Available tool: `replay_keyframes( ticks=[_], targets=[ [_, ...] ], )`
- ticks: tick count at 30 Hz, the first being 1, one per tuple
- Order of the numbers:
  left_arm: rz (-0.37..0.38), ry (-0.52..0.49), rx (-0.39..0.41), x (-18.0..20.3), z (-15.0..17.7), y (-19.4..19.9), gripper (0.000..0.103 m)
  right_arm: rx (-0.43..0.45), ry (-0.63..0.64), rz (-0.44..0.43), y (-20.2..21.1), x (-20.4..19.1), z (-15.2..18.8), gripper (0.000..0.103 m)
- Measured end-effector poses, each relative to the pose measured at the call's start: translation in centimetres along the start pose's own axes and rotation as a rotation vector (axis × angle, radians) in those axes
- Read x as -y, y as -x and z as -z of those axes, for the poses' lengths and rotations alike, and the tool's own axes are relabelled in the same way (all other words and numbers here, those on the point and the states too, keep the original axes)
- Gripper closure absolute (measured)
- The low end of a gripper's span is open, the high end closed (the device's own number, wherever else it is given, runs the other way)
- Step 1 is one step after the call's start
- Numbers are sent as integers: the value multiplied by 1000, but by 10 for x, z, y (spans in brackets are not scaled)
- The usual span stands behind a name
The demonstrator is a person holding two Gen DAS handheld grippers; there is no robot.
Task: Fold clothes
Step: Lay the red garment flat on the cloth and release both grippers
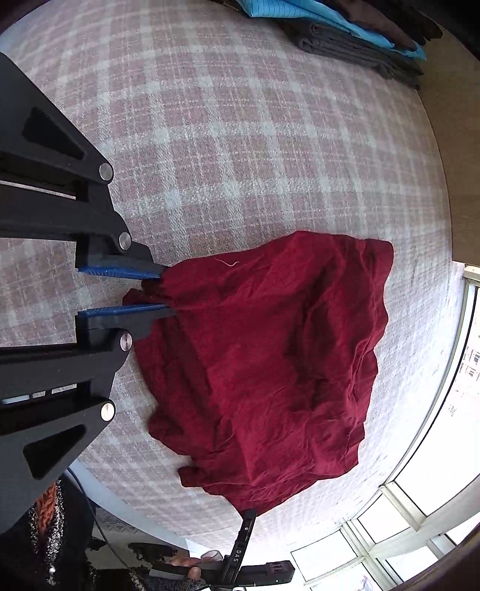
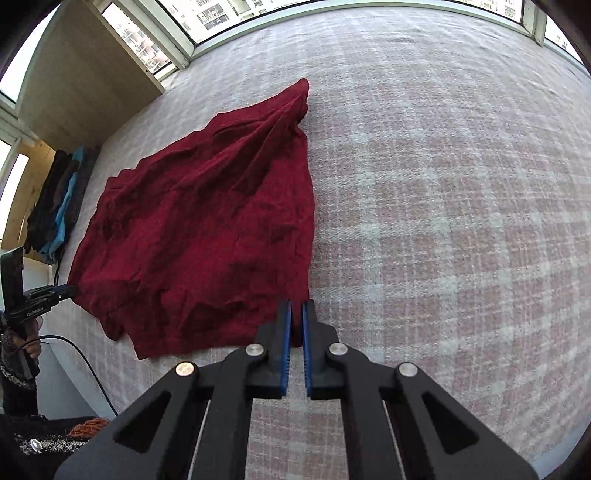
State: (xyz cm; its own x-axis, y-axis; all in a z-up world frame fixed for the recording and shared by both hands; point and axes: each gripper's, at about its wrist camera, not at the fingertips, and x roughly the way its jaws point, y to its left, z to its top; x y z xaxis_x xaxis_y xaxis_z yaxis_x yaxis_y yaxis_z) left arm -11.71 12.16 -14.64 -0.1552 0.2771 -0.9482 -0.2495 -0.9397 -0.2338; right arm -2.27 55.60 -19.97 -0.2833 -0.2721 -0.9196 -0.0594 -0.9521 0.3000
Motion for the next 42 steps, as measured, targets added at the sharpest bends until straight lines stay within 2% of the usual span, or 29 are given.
replay_keyframes(
  ticks=[2, 3, 5, 7, 9, 10, 11, 12, 14, 16, 20, 24, 27, 31, 34, 36, 38, 42],
  targets=[
    [-4, 20, -13, -8, 8, 6, 91, -20, -11, 74, 11, 11, 6, 97],
    [-13, 30, -16, -14, 10, 9, 84, -48, -17, 119, 14, 17, 8, 97],
    [-72, 38, -24, -22, 14, 11, 78, -111, -18, 143, 15, 21, 11, 94],
    [-84, 35, -4, -27, -1, 16, 76, -87, 12, 218, 23, 17, 4, 92],
    [-95, 33, 17, -31, -16, 22, 74, -2, 46, 258, 37, 8, -14, 74],
    [-100, 31, 27, -33, -23, 24, 70, 49, 53, 241, 42, 4, -27, 54],
    [-97, 14, 50, -33, -36, 25, 60, 90, 62, 211, 45, -2, -41, 38],
    [-103, -6, 73, -31, -54, 23, 55, 116, 83, 181, 42, -8, -56, 36],
    [-96, -38, 106, -29, -92, 13, 55, 147, 127, 139, 28, -18, -86, 36],
    [-81, -39, 102, -29, -137, -4, 55, 126, 136, 150, 6, -23, -113, 36],
    [-127, -46, 59, -33, -170, -42, 55, 86, 129, 117, -27, -24, -143, 36],
    [-136, -58, 34, -30, -181, -62, 55, 54, 125, 91, -54, -23, -155, 36],
    [-152, -79, 27, -25, -181, -69, 55, 65, 132, 88, -60, -20, -156, 35],
    [-158, -83, 77, -16, -169, -47, 56, 78, 170, 90, -65, -24, -160, 35],
    [-123, -140, 121, 9, -141, -19, 56, 81, 200, 93, -75, -35, -166, 36],
    [-92, -192, 139, 33, -119, -3, 55, 81, 211, 82, -79, -41, -169, 46],
    [-63, -236, 143, 54, -103, 6, 55, 80, 191, 40, -78, -40, -170, 84],
    [-59, -248, 145, 68, -90, 10, 55, 85, 110, -48, -71, -27, -172, 89]
  ],
)
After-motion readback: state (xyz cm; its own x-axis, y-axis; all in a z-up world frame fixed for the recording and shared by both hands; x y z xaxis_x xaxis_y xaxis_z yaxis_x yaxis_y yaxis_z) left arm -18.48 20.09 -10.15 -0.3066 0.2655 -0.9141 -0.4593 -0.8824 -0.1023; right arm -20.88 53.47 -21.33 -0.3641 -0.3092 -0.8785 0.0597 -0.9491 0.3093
